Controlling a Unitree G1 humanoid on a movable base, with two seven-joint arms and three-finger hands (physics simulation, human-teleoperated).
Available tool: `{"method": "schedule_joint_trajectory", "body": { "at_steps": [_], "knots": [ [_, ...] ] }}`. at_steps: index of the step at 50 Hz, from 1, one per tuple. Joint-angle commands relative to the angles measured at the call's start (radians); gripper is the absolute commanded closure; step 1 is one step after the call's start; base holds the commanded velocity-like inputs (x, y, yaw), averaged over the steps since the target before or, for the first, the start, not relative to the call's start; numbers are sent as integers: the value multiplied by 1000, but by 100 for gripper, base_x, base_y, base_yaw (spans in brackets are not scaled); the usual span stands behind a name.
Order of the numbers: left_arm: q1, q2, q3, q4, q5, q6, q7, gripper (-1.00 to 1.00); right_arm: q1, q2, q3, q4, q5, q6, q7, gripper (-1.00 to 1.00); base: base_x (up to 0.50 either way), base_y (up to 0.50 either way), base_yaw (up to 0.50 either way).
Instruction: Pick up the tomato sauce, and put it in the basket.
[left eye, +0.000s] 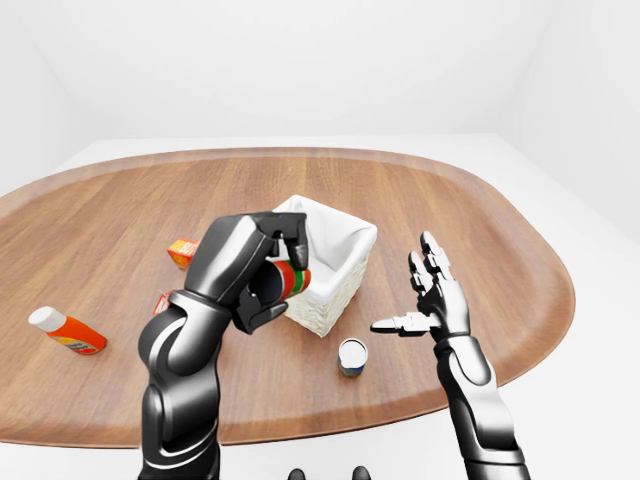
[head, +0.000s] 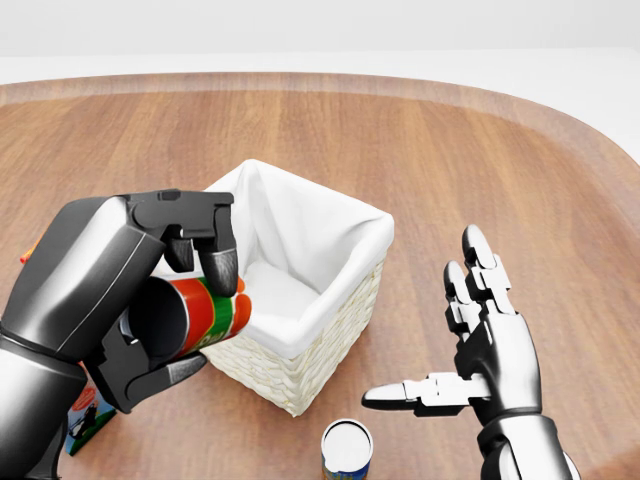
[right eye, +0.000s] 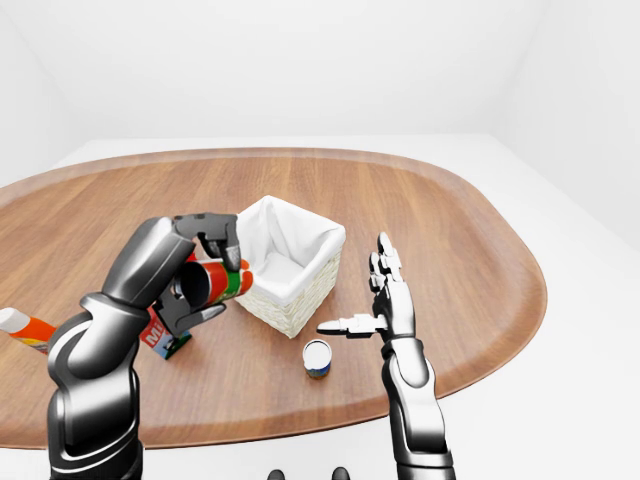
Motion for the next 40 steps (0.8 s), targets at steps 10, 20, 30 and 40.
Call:
{"method": "schedule_joint_trajectory", "body": {
  "at_steps": [10,20,30,40],
  "knots": [
    [-159,27,8,165,-22,0,43,100,4,-1,-1,-14,0,5,-3,-100,0,0,0],
    [-263,48,12,373,-40,0,112,100,3,0,-2,-22,2,5,-4,-100,0,0,0],
    [-346,67,15,547,-55,0,165,100,5,0,-2,-10,1,5,-1,-100,0,0,0],
    [-418,75,9,734,-64,0,227,100,2,-1,-3,-2,2,0,-1,-100,0,0,0]
  ]
}}
